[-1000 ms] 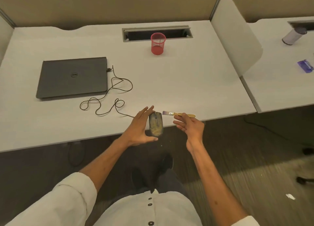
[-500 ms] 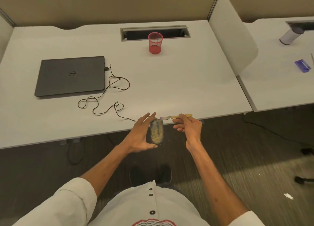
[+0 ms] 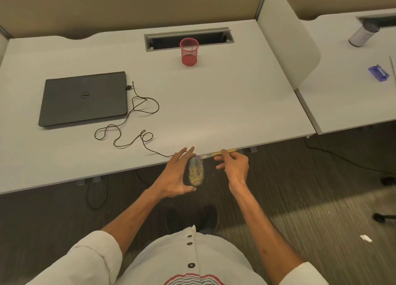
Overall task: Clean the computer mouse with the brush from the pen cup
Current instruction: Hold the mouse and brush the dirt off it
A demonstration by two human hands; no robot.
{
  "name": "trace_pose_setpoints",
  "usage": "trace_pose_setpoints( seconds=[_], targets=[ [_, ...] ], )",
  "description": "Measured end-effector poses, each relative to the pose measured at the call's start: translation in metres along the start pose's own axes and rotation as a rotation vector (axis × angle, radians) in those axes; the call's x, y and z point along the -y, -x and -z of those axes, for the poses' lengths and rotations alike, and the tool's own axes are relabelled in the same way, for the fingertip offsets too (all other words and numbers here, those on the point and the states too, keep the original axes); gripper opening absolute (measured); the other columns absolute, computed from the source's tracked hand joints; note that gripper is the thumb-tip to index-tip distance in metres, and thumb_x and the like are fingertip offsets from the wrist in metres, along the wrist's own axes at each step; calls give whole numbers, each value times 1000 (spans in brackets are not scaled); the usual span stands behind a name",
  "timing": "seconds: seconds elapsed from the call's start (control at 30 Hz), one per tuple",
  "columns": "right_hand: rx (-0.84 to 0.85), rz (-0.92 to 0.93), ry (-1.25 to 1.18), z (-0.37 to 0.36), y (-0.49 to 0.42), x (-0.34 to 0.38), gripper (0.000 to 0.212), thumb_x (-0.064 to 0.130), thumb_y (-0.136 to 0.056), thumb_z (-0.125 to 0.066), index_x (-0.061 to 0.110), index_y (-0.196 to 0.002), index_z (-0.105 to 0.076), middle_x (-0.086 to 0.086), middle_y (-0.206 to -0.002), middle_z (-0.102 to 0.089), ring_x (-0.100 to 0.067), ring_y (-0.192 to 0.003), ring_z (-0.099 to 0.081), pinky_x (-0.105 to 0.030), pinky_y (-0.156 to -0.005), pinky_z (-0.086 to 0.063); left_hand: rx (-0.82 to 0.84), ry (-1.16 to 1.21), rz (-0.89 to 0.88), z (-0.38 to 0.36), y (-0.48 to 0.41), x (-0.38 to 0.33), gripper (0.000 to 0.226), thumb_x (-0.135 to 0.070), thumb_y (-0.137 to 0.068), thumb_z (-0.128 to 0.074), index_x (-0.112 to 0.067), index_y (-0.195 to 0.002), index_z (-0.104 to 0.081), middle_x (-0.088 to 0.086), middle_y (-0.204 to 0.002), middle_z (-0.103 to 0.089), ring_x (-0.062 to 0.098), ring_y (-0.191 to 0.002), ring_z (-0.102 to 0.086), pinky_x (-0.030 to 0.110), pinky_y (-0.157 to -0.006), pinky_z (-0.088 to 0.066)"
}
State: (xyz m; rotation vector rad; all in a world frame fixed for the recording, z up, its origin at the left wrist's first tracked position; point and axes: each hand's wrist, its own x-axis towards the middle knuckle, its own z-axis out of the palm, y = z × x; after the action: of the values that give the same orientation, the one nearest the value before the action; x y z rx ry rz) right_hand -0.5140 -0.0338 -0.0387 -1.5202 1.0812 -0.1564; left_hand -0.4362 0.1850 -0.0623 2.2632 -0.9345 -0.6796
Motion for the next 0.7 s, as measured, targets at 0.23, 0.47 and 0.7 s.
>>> trace_pose_setpoints(
  seconds=[0.23, 0.47, 0.7],
  targets=[
    [-86, -47, 39, 16, 1, -12, 25, 35, -106, -68, 25, -87, -81, 13, -75, -81, -16, -66, -76, -21, -68, -40, 16, 5, 26, -3, 2, 2, 129, -61, -74, -90, -26, -170, -11, -10, -181, -2, 15, -169, 2, 56, -138, -10],
    [58, 2, -49, -3, 7, -7, 19, 35, -105, -71, 23, -95, -82, 10, -83, -83, -11, -57, -72, -30, -76, -51, 6, -20, 6, -7, 0, 1, 128, -61, -76, -89, -26, -170, -12, -11, -181, -1, 13, -169, 3, 51, -139, -6],
    [-26, -42, 34, 10, 7, -24, 23, 38, -106, -69, 25, -92, -82, 13, -78, -81, -16, -65, -73, -21, -69, -45, 15, -15, 11, -6, -1, -1, 124, -61, -76, -89, -25, -169, -16, -12, -181, -1, 15, -169, 2, 52, -139, -7]
  ],
)
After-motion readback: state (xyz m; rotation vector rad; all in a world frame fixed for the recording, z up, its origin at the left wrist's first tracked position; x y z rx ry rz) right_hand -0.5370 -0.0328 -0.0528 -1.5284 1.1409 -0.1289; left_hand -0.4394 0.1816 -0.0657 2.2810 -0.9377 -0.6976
